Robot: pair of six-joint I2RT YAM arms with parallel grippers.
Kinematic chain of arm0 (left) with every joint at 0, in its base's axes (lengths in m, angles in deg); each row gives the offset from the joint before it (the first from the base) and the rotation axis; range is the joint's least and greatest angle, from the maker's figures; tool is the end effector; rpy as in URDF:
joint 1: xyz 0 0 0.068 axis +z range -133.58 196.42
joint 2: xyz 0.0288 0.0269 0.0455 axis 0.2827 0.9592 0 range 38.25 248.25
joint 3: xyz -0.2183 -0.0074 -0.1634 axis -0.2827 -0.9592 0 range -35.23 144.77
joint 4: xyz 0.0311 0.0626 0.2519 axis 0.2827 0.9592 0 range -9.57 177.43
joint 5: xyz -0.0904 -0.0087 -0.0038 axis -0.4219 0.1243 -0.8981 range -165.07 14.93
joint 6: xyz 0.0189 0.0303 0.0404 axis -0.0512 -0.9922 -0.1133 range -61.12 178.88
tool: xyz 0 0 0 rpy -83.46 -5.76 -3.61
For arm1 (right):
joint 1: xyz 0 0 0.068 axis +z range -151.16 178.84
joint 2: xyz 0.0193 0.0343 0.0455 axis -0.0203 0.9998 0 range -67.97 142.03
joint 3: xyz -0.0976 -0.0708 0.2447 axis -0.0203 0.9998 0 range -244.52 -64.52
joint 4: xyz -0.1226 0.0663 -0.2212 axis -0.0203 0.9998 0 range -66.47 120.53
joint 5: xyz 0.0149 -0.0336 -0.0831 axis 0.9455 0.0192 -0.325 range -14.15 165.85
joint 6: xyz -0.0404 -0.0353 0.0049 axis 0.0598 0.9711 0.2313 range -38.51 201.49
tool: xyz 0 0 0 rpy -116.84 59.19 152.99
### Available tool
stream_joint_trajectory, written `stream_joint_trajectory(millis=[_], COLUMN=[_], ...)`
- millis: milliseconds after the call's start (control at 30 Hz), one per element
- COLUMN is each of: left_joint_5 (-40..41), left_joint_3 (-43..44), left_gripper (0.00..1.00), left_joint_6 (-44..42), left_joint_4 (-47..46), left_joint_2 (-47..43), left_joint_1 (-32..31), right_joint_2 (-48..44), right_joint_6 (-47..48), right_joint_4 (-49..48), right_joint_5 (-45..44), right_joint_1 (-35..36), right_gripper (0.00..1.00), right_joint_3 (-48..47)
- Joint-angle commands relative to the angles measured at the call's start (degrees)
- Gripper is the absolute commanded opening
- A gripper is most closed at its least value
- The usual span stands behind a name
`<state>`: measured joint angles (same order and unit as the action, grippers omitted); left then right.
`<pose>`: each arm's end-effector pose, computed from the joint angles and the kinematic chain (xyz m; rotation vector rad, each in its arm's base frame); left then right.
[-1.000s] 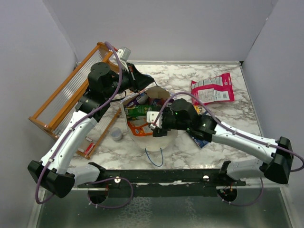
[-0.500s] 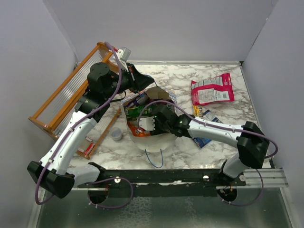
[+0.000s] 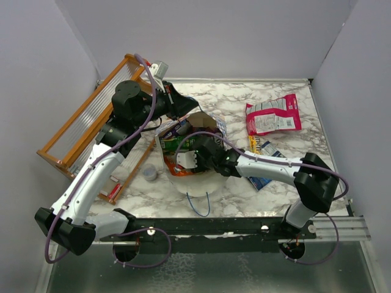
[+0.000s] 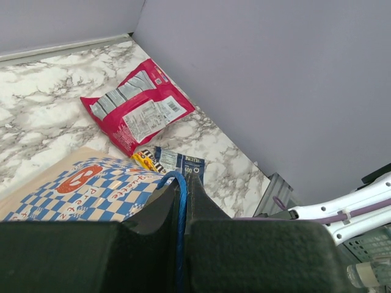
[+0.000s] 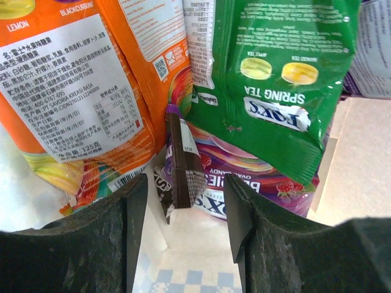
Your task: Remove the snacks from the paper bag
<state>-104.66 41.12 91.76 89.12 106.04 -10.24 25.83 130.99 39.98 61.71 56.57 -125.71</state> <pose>0.2232 -0.1317 0.4534 0.3453 1.6743 -1.1979 0.1927 0.2890 0.2135 -1.8688 1.5152 -0.2326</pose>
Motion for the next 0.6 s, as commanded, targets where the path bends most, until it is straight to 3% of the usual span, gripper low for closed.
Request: stream_joint_trajectory(millis=[0,233,433,567], left_joint_5=[-1.28,-1.14,-1.52,-1.17], left_joint_3=[0.99,0.99,0.96,0.51], left_gripper=[0.00,0.00,0.00,0.00], left_joint_6=[-0.10,-0.57,-0.80,-0.72], left_joint_4=[-0.59,0.14,0.25,-0.09], left_joint_2=[-1.85,-2.22,-2.03,-2.34], left_joint_1=[0.02,0.02,0.02,0.02], right_joint_2=[2.90,4.80,1.28,-3.22], right_joint_6=[1.46,1.36,0.43,-0.24], right_joint_4=[-3.35,-4.02,-2.10,-2.30], right_joint_5=[-1.64,-1.09,0.64,1.91], right_joint_1=[-0.31,-0.87,-0.92,-0.91], right_gripper=[0.50,0.30,0.06,0.01], right_joint_3=[-0.56,-1.38,-2.58,-2.00])
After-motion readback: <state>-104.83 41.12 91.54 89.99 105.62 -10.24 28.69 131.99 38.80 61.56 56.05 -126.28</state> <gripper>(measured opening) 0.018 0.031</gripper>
